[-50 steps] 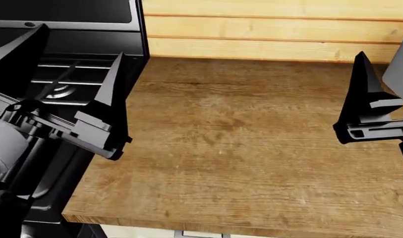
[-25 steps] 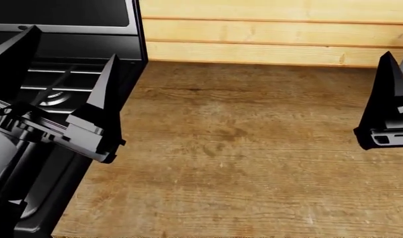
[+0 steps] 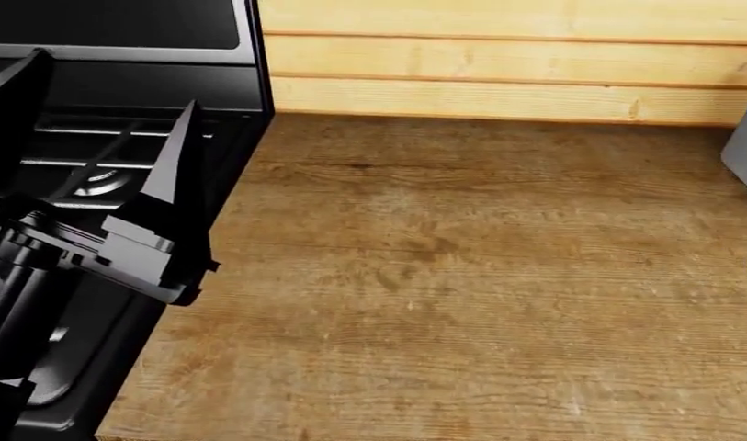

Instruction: Pick the tomato, carrot from the counter and place them in the cabinet. Then close the cabinet.

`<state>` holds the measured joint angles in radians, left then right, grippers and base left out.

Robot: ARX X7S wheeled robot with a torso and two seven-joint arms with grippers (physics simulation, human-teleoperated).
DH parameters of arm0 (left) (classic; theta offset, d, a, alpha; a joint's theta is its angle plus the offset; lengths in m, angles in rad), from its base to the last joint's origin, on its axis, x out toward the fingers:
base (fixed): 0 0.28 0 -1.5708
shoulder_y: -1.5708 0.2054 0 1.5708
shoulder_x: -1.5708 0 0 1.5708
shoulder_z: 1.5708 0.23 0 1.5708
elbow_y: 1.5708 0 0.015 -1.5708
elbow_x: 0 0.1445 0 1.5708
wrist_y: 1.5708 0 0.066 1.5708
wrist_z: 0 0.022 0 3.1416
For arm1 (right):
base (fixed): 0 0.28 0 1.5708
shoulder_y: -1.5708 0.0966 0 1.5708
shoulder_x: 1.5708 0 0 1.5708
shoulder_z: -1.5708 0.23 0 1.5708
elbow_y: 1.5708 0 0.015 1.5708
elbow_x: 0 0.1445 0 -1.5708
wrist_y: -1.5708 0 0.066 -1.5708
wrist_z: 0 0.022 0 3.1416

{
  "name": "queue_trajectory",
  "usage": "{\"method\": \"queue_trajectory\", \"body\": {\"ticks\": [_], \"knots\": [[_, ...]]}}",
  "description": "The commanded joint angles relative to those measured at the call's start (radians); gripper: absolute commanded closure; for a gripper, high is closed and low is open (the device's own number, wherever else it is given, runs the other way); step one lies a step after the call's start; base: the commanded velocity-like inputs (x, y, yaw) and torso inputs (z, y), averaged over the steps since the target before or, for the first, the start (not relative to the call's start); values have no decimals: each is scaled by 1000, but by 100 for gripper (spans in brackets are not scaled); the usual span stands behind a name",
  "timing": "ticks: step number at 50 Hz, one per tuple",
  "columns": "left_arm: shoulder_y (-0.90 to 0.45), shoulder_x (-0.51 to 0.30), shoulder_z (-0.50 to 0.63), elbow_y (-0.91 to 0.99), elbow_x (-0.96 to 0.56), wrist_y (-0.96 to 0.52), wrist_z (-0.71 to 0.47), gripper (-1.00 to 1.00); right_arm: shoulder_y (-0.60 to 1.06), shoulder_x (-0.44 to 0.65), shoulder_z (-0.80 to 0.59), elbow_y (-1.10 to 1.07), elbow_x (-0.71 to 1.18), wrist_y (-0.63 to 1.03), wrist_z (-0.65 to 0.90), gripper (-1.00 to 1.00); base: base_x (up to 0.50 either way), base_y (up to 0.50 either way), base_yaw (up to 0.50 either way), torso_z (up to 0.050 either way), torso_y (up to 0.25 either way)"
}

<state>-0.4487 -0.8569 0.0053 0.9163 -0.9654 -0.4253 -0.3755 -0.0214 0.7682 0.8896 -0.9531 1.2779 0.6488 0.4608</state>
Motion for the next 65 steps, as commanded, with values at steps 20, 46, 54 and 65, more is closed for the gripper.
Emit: {"method": "queue_trajectory", "body": {"ticks": [20,46,54,65], "knots": [[17,-16,-31,7,-19,17,-25,-100,-83,313,431,57,398,-37,302,-100,0,0,0,0,0],[3,-15,-12,12,-24,14,-32,-100,-48,587,385,181,450,-145,433,-100,0,0,0,0,0],[29,-14,-23,3,-15,33,-20,-100,-63,616,310,238,404,-236,388,-100,0,0,0,0,0],[13,-14,-10,3,-15,26,-26,-100,-32,642,326,412,428,-264,283,-100,0,0,0,0,0]]}}
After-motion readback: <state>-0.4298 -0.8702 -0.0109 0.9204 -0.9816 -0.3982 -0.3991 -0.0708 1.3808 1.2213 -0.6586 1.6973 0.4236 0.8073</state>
